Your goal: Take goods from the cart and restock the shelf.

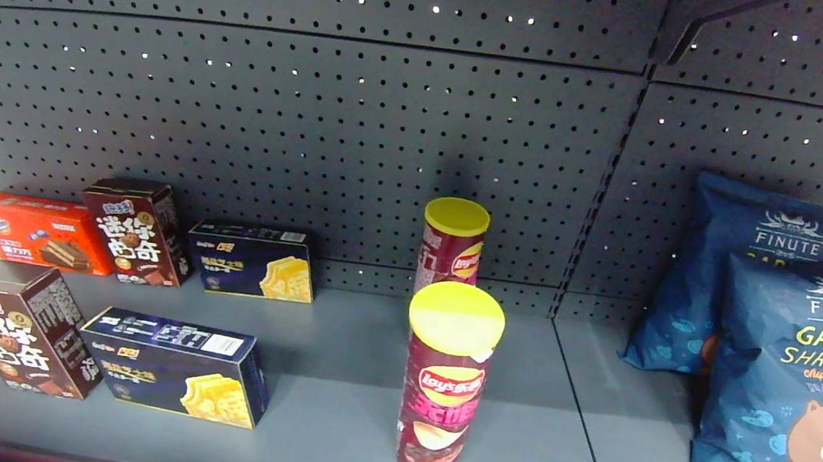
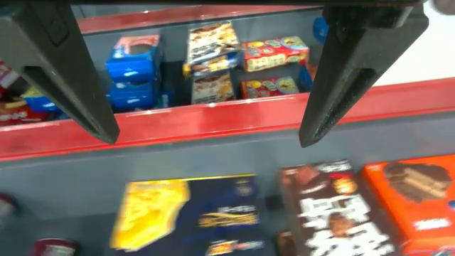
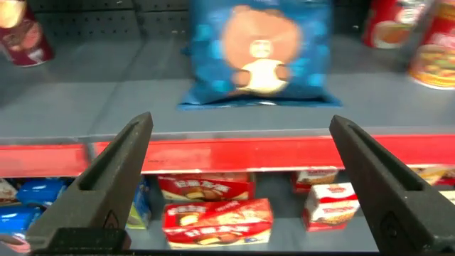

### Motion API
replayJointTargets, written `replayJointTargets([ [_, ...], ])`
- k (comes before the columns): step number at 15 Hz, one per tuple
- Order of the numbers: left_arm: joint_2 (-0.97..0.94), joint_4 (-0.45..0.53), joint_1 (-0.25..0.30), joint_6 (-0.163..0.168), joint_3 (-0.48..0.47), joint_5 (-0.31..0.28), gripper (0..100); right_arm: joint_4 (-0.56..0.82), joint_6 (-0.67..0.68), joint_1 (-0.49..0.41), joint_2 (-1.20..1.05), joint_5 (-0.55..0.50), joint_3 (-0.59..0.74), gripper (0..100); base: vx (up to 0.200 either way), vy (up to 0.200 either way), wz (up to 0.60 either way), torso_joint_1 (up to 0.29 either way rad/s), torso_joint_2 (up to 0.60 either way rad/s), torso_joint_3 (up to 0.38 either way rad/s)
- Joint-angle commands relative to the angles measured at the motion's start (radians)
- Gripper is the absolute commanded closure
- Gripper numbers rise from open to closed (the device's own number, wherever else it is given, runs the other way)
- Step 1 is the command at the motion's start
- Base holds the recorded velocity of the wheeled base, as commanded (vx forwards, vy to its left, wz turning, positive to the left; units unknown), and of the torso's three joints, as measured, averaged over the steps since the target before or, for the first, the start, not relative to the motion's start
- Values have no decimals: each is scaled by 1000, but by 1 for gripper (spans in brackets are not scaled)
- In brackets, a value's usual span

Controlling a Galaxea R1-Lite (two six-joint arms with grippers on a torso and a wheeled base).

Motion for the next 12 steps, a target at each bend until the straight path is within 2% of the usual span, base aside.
replayJointTargets([
  [1, 2, -1, 2, 0, 0, 0, 0, 1, 0, 2, 2, -1, 0, 0, 0, 0, 0, 0, 0, 0],
  [7, 2, -1, 2, 5, 0, 3, 0, 1, 0, 2, 2, -1, 0, 0, 0, 0, 0, 0, 0, 0],
  [8, 2, -1, 2, 0, 0, 6, 0, 1, 0, 2, 2, -1, 0, 0, 0, -200, 0, -2, 7, 2],
  [12, 2, -1, 2, -3, 0, 3, 0, 1, 1, 2, 2, -1, 0, 0, 0, 0, 0, 0, 0, 0],
])
